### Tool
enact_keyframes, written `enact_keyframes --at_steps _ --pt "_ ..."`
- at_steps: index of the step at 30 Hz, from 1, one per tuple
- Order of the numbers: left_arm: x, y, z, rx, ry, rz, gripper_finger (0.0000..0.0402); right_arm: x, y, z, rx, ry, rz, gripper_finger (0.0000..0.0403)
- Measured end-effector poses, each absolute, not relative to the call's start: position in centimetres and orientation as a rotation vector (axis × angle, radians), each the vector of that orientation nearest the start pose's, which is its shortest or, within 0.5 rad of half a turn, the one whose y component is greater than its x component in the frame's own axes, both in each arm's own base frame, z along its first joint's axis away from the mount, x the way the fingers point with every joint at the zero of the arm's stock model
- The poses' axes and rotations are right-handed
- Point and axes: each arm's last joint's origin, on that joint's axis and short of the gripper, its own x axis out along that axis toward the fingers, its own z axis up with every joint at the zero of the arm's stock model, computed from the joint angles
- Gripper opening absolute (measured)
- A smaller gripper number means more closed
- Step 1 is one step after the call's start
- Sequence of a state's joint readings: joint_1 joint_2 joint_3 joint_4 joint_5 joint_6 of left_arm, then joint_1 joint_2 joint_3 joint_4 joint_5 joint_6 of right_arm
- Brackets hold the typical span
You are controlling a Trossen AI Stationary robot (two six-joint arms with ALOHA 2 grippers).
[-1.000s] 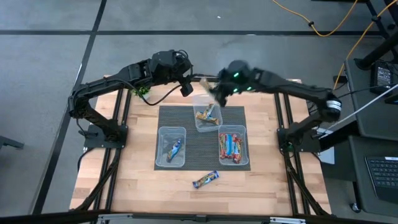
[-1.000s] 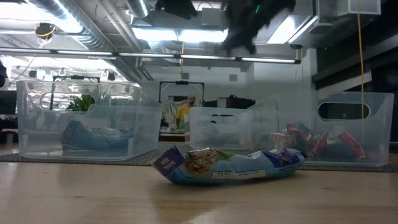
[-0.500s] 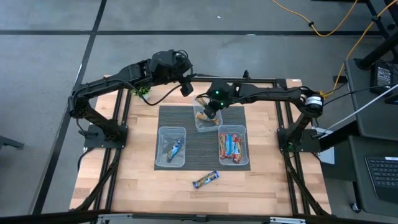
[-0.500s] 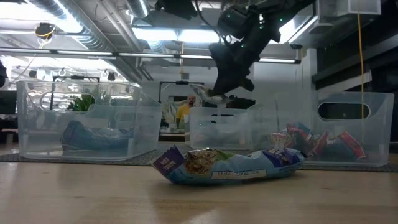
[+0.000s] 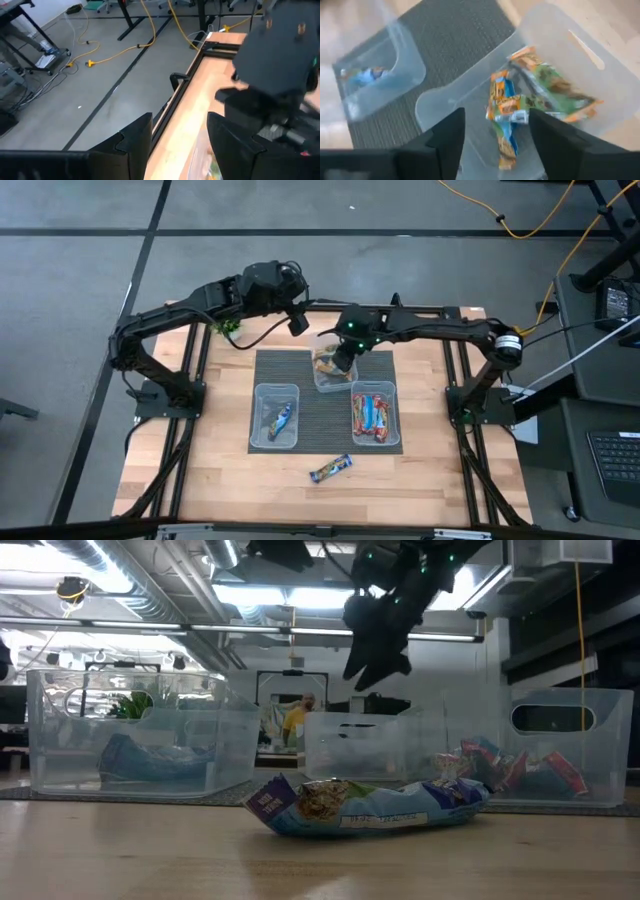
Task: Pick and place Granola Bars by type
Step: Put the blue granola bar into the bottom left transparent bin
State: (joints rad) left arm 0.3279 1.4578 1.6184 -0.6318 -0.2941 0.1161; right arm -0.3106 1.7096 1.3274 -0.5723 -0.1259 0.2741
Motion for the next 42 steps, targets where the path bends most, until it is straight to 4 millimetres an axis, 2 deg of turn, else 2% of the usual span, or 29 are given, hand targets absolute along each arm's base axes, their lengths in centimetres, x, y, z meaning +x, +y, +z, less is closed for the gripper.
enact_keyframes --at_steps 3,6,12,16,21,25,29,34,37,42 --pt "27.5 10.3 42.2 0.047 0.558 0.599 0.0182 34.2 -9.8 26.4 0.377 0.939 -0.267 0.0234" --pt "25.6 9.9 42.4 0.014 0.608 0.607 0.0182 33.7 -8.4 27.7 0.314 0.928 -0.243 0.0234" --pt "21.6 7.5 42.8 -0.086 0.483 0.232 0.0182 32.9 -5.6 29.8 0.256 0.877 -0.269 0.0214" --pt "18.9 5.5 41.0 -0.137 0.437 0.146 0.0182 32.3 -4.5 31.1 0.251 0.824 -0.329 0.0203" --pt "14.9 3.2 38.5 -0.146 0.256 0.022 0.0182 32.1 -3.8 31.7 0.284 0.775 -0.406 0.0197" --pt "12.5 1.8 35.4 -0.199 0.138 -0.035 0.0182 32.3 -2.9 31.9 0.294 0.75 -0.386 0.0196" --pt "10.6 0.9 31.8 -0.209 0.077 -0.066 0.0182 32.6 -1.7 32.1 0.223 0.733 -0.323 0.0196" --pt "9.3 0.3 28.2 -0.191 0.073 -0.108 0.0182 33.1 0.9 32.7 0.053 0.683 -0.133 0.0196" --pt "8.9 0.0 27.3 -0.187 0.055 -0.152 0.0182 33.2 3.3 32.9 -0.007 0.654 0.034 0.0196" --pt "8.5 -0.2 27.0 -0.18 0.036 -0.171 0.0182 32.7 6.9 32.8 0.015 0.662 0.174 0.0196"
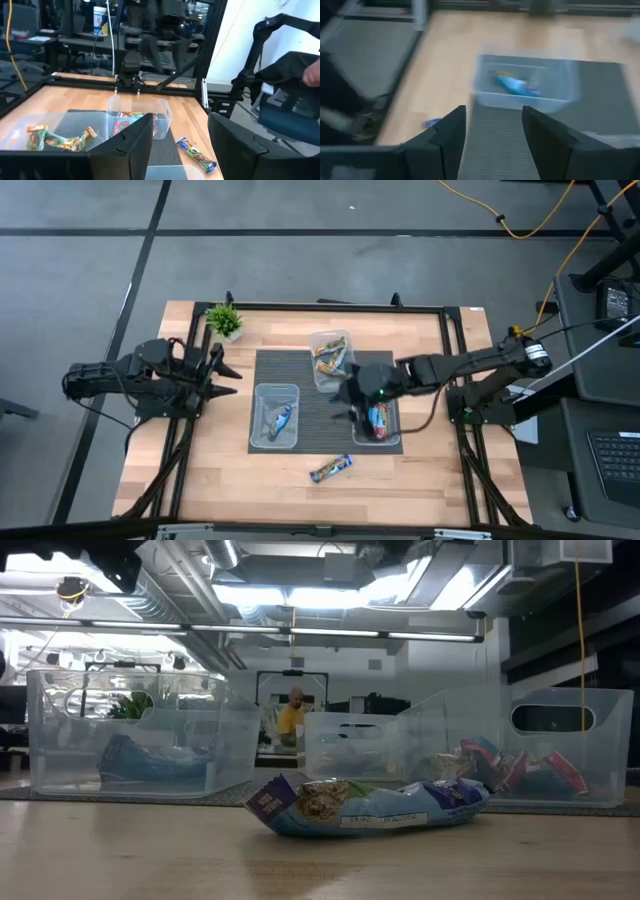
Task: Pick and place Granola Bars by type
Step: Put the blue granola bar into the bottom left transparent bin
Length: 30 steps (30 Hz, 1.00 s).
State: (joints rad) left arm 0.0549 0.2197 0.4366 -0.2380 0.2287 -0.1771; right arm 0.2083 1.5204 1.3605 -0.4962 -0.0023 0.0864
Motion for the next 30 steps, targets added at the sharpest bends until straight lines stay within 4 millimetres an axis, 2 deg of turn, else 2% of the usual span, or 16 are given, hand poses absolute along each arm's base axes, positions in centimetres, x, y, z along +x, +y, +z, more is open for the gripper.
enact_keyframes --at_steps 4,9,18,23,26,30 --pt "8.4 -0.3 27.0 -0.126 0.032 -0.192 0.0182 32.4 9.8 32.3 0.013 0.688 0.308 0.0196" --pt "8.5 -0.3 26.4 -0.073 0.071 -0.205 0.0182 33.1 12.1 30.1 -0.031 0.755 0.372 0.0196" --pt "10.0 -0.3 22.4 -0.215 0.045 -0.218 0.0182 35.9 13.1 23.8 -0.013 0.945 0.329 0.0196" --pt "10.2 -0.3 22.1 -0.252 0.026 -0.219 0.0182 36.8 13.6 20.6 -0.056 1.026 0.379 0.0198" --pt "10.2 -0.3 22.2 -0.252 0.009 -0.221 0.0182 37.1 14.3 18.8 -0.045 1.081 0.416 0.0218" --pt "10.2 -0.3 22.3 -0.262 0.003 -0.222 0.0182 37.2 14.9 17.0 -0.008 1.136 0.454 0.0268"
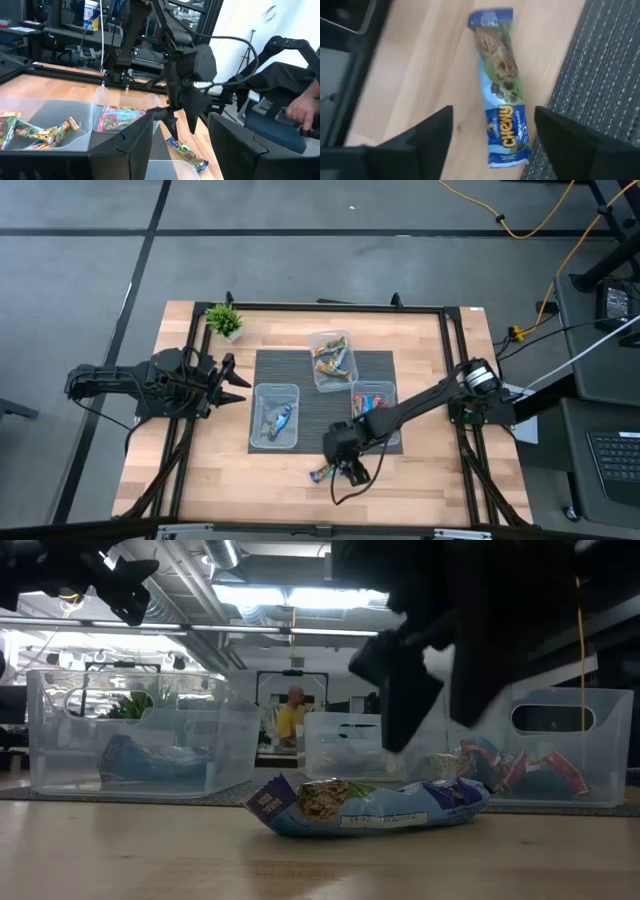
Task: Pick and place Granola Bars by type
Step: Put the blue granola bar into the bottom left transparent bin
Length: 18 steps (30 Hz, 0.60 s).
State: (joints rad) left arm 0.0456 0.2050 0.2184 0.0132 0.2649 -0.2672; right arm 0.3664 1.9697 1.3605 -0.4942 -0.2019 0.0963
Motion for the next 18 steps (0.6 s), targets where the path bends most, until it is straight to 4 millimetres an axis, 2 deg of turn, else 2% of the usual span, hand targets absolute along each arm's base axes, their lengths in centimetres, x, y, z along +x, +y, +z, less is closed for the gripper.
enact_keyframes --at_steps 5,10,14,18 --pt "10.2 -0.3 22.3 -0.262 0.004 -0.221 0.0182 37.4 15.4 15.1 -0.054 1.172 0.418 0.0324" --pt "10.2 -0.3 22.3 -0.271 0.005 -0.221 0.0182 37.7 15.4 13.0 -0.118 1.211 0.31 0.0333" --pt "10.2 -0.3 22.3 -0.297 0.008 -0.22 0.0182 37.7 15.5 12.4 -0.115 1.224 0.305 0.0304" --pt "10.2 -0.3 22.3 -0.298 0.008 -0.219 0.0182 37.5 15.9 13.0 -0.181 1.195 0.302 0.0227"
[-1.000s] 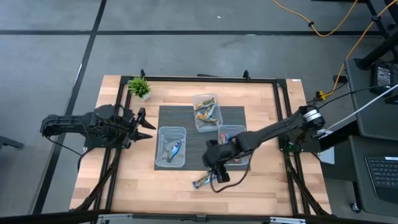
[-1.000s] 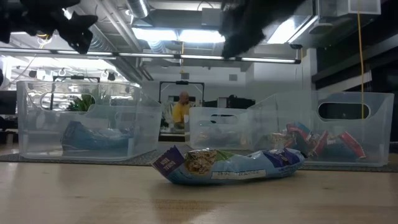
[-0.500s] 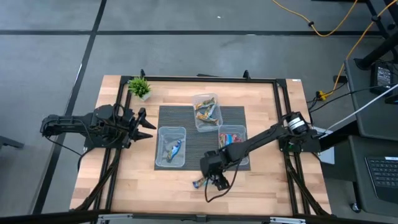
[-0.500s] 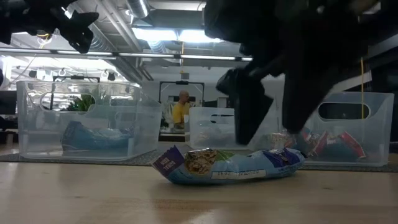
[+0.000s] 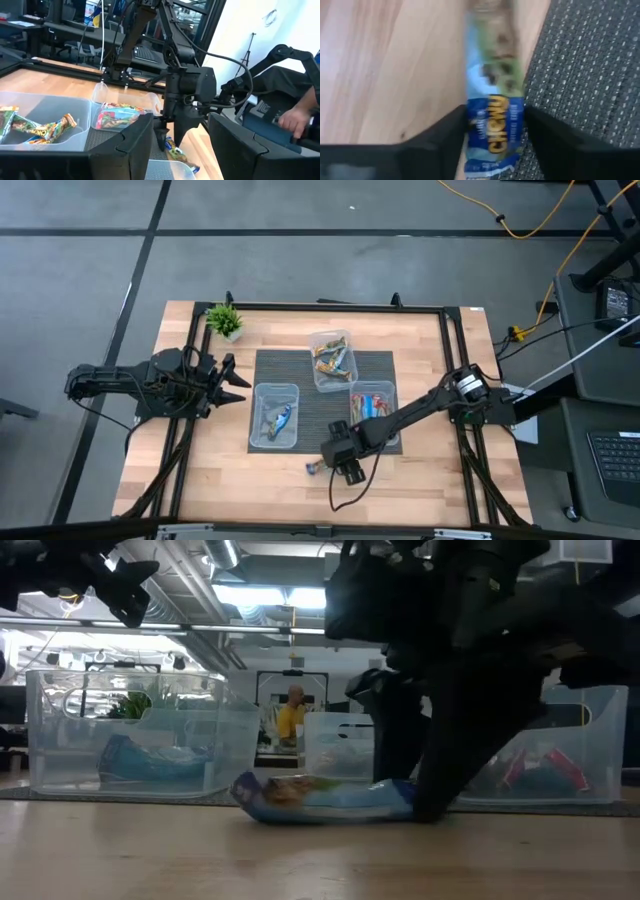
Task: Pick and place Granola Bars by type
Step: Put the blue granola bar into the bottom left transparent bin
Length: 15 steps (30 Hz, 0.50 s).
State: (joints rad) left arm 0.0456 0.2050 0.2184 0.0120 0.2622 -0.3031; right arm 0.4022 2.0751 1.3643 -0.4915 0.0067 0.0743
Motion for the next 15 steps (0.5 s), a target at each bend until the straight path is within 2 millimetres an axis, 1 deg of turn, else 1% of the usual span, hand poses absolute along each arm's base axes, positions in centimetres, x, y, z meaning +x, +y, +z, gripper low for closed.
enact_keyframes --at_steps 6,7,8,11,15 --pt "10.2 -0.3 22.3 -0.298 0.007 -0.216 0.0182 37.2 15.9 13.8 -0.179 1.191 0.308 0.0067" --pt "10.2 -0.3 22.3 -0.298 0.008 -0.216 0.0182 37.1 15.8 14.1 -0.178 1.19 0.309 0.0045" --pt "10.2 -0.3 22.3 -0.298 0.008 -0.215 0.0182 37.0 15.8 14.3 -0.181 1.204 0.308 0.0037" --pt "10.2 -0.3 22.3 -0.298 0.006 -0.209 0.0182 37.0 15.7 15.1 -0.195 1.237 0.294 0.0036" --pt "10.2 -0.2 22.5 -0.282 -0.015 -0.195 0.0182 37.1 15.4 17.7 -0.282 1.232 0.19 0.0047"
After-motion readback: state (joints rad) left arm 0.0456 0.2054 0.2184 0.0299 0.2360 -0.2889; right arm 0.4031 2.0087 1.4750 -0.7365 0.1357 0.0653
